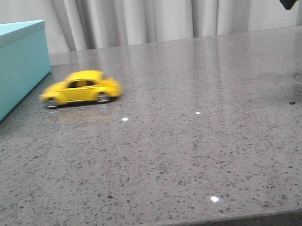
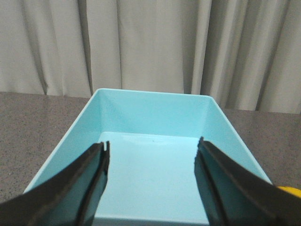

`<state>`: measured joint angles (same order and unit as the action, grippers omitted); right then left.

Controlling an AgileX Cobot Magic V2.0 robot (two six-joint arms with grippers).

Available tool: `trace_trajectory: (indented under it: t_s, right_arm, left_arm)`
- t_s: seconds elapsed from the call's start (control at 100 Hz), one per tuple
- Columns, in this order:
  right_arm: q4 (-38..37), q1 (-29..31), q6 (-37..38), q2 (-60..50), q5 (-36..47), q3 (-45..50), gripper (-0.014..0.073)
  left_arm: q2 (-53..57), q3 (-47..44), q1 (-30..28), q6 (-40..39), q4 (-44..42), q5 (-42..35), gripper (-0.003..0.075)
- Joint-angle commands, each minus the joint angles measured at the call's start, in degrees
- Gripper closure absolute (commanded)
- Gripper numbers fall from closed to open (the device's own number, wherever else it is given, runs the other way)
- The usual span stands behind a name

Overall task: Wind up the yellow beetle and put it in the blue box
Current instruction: 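Push the yellow car backward with the right gripper toward the blue box, then release the car and move the left gripper above it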

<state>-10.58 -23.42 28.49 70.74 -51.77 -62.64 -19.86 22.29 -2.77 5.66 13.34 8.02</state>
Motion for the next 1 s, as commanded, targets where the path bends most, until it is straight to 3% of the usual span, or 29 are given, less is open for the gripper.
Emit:
trace_trajectory:
  t_s: [0.0,0.14,0.29,0.47,0.65,0.99]
  right_arm:
    - [-0.54,0.12,-0.55,-3.56,4.39,0.36,0.0076]
    - [0.08,0.12,-0.55,-5.76,4.45,0.59,0.0076]
    - [1.28,0.12,-0.55,-7.70,4.46,0.59,0.0076]
    - [1.95,0.12,-0.55,-9.01,4.41,0.59,0.0076]
    - [2.00,0.12,-0.55,-9.00,4.15,0.59,0.0076]
    - [2.63,0.12,-0.55,-9.00,4.15,0.59,0.0076]
  left_arm:
    - [-1.60,2.69,0.11,0.16,0.53,-2.11,0.0332]
    - [-4.61,5.63,0.11,0.70,0.53,2.76,0.0329]
    - [-10.17,11.45,1.62,7.96,0.53,8.51,0.0321]
    - [-18.85,20.33,7.41,17.35,0.53,13.25,0.0205]
    - [-29.32,30.16,13.84,26.39,0.53,18.92,0.0192]
    - [-53.04,53.85,21.20,37.64,0.53,40.53,0.0192]
